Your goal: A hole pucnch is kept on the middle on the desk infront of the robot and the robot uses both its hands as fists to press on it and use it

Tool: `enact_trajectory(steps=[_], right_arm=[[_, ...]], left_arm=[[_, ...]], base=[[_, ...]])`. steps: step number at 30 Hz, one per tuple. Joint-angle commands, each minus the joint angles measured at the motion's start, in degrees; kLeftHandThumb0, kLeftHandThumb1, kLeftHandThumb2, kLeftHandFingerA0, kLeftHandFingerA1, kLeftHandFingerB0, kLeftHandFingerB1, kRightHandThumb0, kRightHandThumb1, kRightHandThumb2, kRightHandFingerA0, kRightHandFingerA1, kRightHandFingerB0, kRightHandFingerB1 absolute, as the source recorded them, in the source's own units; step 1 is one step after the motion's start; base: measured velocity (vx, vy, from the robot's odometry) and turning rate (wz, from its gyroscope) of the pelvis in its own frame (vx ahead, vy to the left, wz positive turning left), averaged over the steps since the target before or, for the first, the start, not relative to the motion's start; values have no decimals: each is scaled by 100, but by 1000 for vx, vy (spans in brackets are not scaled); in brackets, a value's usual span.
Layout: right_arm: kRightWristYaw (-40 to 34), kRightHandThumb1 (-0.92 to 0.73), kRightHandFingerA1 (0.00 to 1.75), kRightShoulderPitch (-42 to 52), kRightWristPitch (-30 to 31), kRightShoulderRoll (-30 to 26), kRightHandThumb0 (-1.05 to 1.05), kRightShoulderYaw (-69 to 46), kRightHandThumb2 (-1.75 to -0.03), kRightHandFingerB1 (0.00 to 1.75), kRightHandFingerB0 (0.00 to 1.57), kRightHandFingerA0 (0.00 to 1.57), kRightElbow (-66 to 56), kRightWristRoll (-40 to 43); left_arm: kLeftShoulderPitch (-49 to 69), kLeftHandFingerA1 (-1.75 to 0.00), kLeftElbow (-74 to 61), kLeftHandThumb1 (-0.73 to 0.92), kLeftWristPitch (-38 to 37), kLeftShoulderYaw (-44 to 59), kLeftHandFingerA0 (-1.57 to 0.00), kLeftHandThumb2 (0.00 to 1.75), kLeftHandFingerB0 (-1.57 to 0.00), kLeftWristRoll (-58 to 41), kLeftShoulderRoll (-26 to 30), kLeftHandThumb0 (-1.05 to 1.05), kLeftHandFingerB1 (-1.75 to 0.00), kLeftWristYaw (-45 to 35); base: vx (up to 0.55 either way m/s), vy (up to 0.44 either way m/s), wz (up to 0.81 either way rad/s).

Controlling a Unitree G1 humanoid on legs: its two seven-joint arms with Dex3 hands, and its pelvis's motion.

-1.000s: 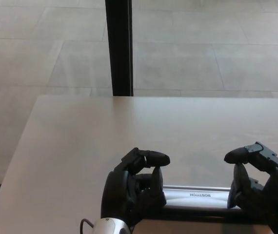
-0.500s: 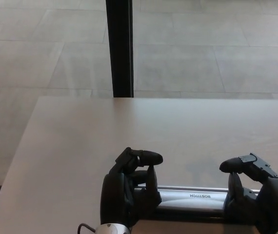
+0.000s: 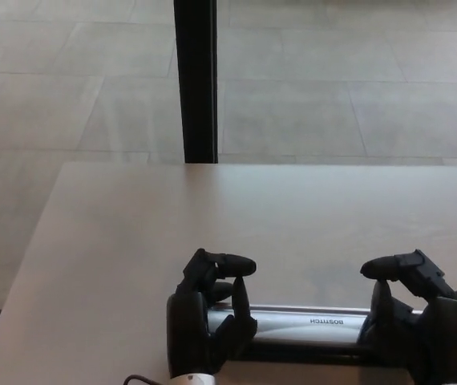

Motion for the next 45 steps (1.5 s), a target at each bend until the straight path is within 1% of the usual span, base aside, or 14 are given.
enact_trajectory(steps=[1, 11, 13, 14, 18, 29, 30, 32, 35, 37, 39, 41, 42, 45], right_arm=[[-2195, -71, 175, 58, -1883, -33, -41, -214, -86, 175, 70, 97, 2342, -1641], [-2589, -70, 175, -260, -2566, -180, -39, -139, -69, 171, 73, 94, 3529, -1860], [-2800, -52, 139, -271, -2443, -296, -44, -14, -96, 127, 102, 121, 3646, -2075], [-2854, -74, 175, -277, -2485, -320, -36, -4, -67, 159, 78, 92, 3724, -2101], [-3146, -74, 175, -366, -2402, -432, -38, 100, -70, 163, 74, 93, 3998, -2309], [-4163, -74, 163, -737, -1007, -623, -49, 666, -62, 121, 56, 69, 4387, -3143], [-4265, -87, 115, -841, 229, -974, -49, 1380, -66, 87, 31, 46, 4414, -4082], [-4390, -69, 142, -957, 1064, -1149, -54, 1835, -63, 103, 52, 58, 4491, -4616], [-3596, -75, 110, -963, 1443, -1227, -56, 1962, -62, 71, 44, 41, 4361, -4549], [-3889, -71, 135, -809, 269, -1192, -53, 1626, -63, 107, 48, 52, 4399, -4039], [-3458, -86, 55, -742, 883, -1243, -57, 1776, -65, 48, 31, 28, 4213, -4170], [-3578, -62, 62, -725, 958, -1257, -58, 1824, -103, 60, 35, 32, 4197, -4246], [-3775, -70, 126, -719, 633, -1212, -53, 1713, -61, 88, 50, 45, 4289, -4080], [-4122, -74, 113, -737, 310, -1143, -54, 1642, -61, 92, 38, 42, 4546, -3928]], left_arm=[[-238, -175, 1960, 82, -581, -307, -84, 76, -66, 1232, -1871, -33, -146, 2264], [-879, -175, 3096, 79, -678, -1070, -88, 87, -68, 2073, -1527, -29, -141, 2768], [-947, -175, 3147, 77, -702, -1188, -89, 88, -69, 2188, -1441, -28, -139, 2748], [-951, -175, 3157, 77, -732, -1187, -91, 86, -70, 2175, -1438, -28, -137, 2724], [-1124, -175, 3308, 79, -751, -1334, -89, 86, -67, 2355, -1320, -26, -139, 2796], [-1795, -175, 3508, 67, -837, -2573, -85, 96, -66, 3491, -595, -17, -142, 2428], [-1915, -172, 3561, 64, -751, -2745, -91, 94, -74, 3663, -513, -16, -118, 2387], [-2074, -175, 3619, 63, -622, -3015, -91, 91, -74, 3898, -388, -16, -121, 2341], [-2244, -175, 3688, 58, -537, -3313, -93, 93, -70, 4172, -292, -15, -144, 2384], [-2327, -175, 3743, 54, -574, -3449, -95, 95, -71, 4253, -257, -19, -151, 2397], [-2372, -175, 3767, 53, -565, -3556, -95, 99, -70, 4255, -227, -21, -157, 2348], [-2380, -175, 3777, 50, -608, -3595, -95, 100, -69, 4233, -229, -20, -153, 2397], [-2378, -175, 3789, 49, -596, -3621, -95, 101, -69, 4218, -236, -20, -154, 2415], [-2382, -175, 3867, 49, -647, -3711, -96, 101, -66, 4181, -248, -21, -162, 2581]], base=[[0, 0, 0], [0, 0, 0], [0, 0, 0], [0, 0, 0], [0, 0, 0], [-1, 1, 1], [0, 0, 0], [-9, 3, 3], [1, 4, 5], [0, 0, 0], [0, 0, 0], [0, 0, 0], [0, 0, 0], [0, 0, 0]])
